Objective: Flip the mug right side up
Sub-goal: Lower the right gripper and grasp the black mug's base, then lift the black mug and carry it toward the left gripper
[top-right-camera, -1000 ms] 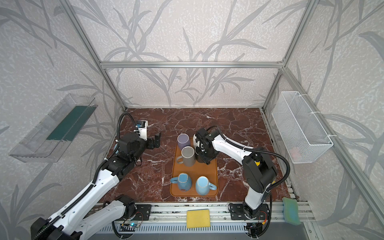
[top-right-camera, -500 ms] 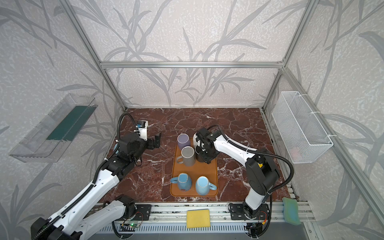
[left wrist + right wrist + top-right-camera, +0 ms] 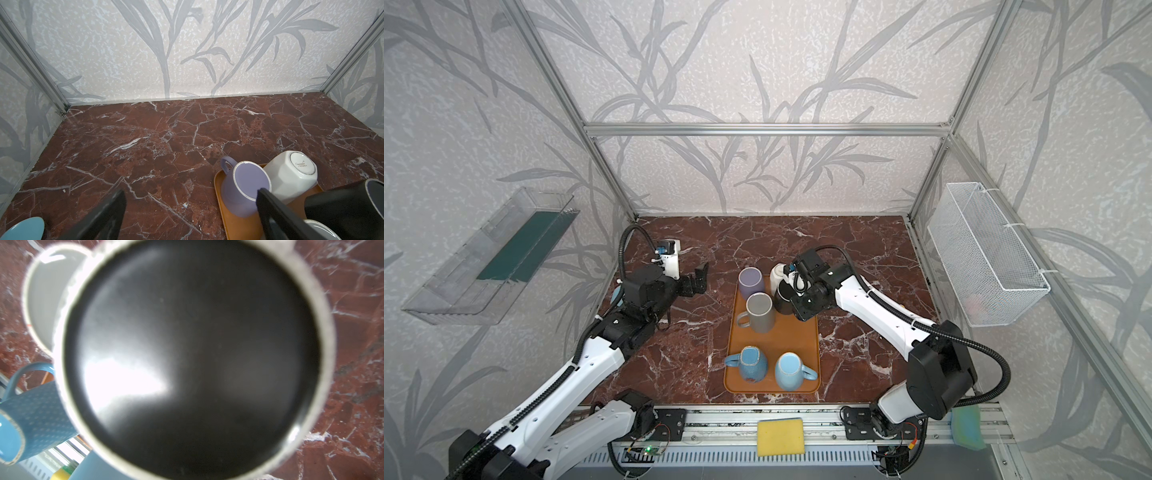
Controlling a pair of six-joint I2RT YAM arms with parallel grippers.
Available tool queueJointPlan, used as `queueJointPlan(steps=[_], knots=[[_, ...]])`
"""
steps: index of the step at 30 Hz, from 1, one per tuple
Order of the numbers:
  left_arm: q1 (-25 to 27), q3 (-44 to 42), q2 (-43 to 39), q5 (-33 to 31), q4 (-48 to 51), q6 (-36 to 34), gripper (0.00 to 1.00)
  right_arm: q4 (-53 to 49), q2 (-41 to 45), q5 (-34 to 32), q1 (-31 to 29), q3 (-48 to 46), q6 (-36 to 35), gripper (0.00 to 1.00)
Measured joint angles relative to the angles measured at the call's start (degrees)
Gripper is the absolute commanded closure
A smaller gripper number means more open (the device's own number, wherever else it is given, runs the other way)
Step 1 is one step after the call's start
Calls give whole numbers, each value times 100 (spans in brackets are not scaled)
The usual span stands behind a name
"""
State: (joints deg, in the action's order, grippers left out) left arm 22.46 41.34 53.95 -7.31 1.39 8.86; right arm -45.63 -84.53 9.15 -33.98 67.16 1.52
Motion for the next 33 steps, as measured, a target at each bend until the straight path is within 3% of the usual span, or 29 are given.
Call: queueJointPlan(steps=[17, 33], knots=[[11, 28, -28, 323, 127, 188, 1, 1808, 750, 868, 426, -859, 243, 100], [37, 424, 166, 1808, 199, 518, 1, 3158, 686, 2079, 695, -568, 876, 100]])
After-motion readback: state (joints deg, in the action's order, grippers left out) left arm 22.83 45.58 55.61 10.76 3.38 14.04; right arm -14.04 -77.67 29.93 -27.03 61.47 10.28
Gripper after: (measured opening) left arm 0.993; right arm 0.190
